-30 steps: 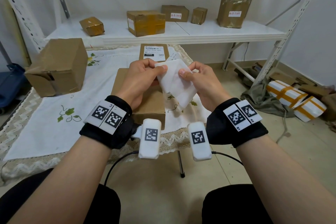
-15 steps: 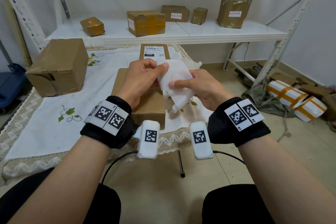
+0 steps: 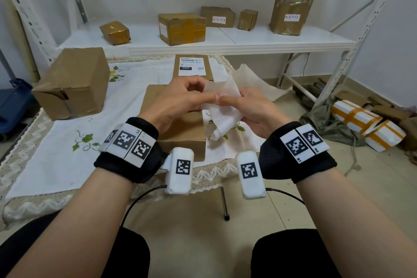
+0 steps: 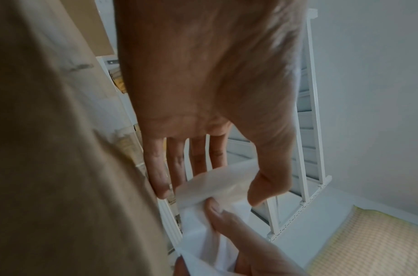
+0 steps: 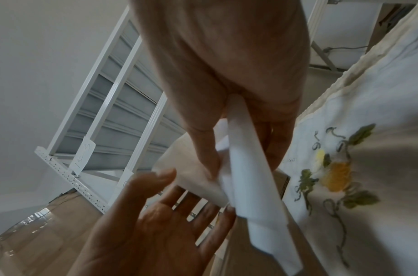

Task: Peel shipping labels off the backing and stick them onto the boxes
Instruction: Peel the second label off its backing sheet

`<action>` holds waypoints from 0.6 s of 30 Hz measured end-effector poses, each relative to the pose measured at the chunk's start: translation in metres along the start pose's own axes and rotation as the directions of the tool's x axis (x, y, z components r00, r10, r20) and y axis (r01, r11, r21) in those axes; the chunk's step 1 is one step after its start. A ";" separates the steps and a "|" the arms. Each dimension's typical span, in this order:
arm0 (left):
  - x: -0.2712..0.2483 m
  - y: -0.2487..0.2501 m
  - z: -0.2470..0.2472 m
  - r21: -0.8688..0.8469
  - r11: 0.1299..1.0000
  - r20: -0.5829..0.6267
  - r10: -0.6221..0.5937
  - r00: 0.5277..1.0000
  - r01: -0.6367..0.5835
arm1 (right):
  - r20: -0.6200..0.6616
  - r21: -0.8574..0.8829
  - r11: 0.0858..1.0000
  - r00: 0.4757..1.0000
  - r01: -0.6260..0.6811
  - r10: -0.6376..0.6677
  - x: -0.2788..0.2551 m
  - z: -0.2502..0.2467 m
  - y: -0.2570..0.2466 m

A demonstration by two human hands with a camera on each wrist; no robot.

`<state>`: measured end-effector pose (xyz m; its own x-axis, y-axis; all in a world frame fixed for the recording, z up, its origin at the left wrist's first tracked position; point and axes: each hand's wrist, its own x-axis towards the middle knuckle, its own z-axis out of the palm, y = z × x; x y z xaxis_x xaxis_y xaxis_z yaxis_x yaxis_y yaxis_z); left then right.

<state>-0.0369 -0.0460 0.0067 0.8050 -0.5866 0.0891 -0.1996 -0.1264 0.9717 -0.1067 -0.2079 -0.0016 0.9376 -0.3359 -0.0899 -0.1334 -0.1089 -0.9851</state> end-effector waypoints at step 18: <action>0.004 -0.009 -0.002 0.090 0.996 -0.168 0.024 0.985 -0.008 | -0.031 -0.008 0.999 0.999 0.039 -0.039 0.006 -0.004 0.001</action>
<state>-0.0308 -0.0460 -0.0010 0.8826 -0.4464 0.1475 -0.2560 -0.1931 0.9472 -0.1032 -0.2141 -0.0030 0.9318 -0.3599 -0.0466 -0.0992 -0.1293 -0.9866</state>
